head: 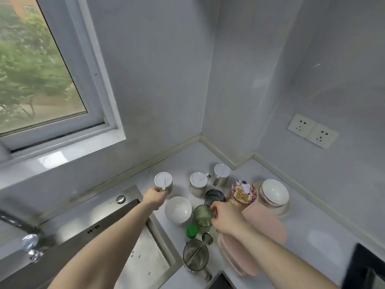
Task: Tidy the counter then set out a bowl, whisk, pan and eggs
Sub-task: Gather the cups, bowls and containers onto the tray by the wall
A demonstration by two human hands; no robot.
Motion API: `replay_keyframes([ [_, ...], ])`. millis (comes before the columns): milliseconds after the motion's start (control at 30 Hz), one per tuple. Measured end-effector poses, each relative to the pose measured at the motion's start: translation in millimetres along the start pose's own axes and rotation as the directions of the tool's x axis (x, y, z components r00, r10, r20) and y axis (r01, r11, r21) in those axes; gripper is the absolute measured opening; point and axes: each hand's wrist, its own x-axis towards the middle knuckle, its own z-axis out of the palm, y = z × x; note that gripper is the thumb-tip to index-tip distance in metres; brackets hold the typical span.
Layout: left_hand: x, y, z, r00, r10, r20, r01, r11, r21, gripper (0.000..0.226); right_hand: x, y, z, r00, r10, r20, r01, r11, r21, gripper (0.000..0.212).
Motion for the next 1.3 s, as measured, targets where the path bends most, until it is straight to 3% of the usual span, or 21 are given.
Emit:
replay_keyframes([
  [200, 30.9, -1.5, 3.5, 0.997, -0.056, 0.043, 0.058, 0.998, -0.039, 0.032, 25.8, -1.6, 6.1, 0.986, 0.106, 0.126, -0.07, 0.963, -0.262, 0.042],
  [400, 50.8, -8.9, 12.1, 0.989, -0.13, 0.068, 0.14, 0.974, -0.176, 0.033, 41.5, -0.9, 21.5, 0.974, 0.143, 0.177, -0.088, 0.954, -0.288, 0.035],
  [567, 58.9, -13.7, 21.2, 0.987, -0.139, 0.084, 0.16, 0.922, -0.354, 0.023, 40.5, 6.1, 32.0, 0.98, 0.103, 0.169, -0.068, 0.977, -0.203, 0.028],
  [833, 51.0, -23.3, 9.6, 0.99, -0.055, -0.129, 0.008, 0.939, -0.345, 0.029, 24.6, 13.0, 15.5, 0.998, 0.03, 0.058, -0.031, 0.999, 0.029, 0.022],
  [1000, 25.2, -23.9, -3.3, 0.986, 0.041, -0.161, -0.087, 0.954, -0.288, 0.028, 3.8, 17.8, 0.4, 0.999, -0.002, -0.04, 0.006, 0.994, 0.111, 0.013],
  [1300, -69.0, 36.7, -16.9, 0.926, 0.338, -0.169, -0.37, 0.902, -0.224, 0.023, -67.5, 26.2, -45.2, 0.961, 0.035, -0.273, 0.059, 0.943, 0.329, 0.02],
])
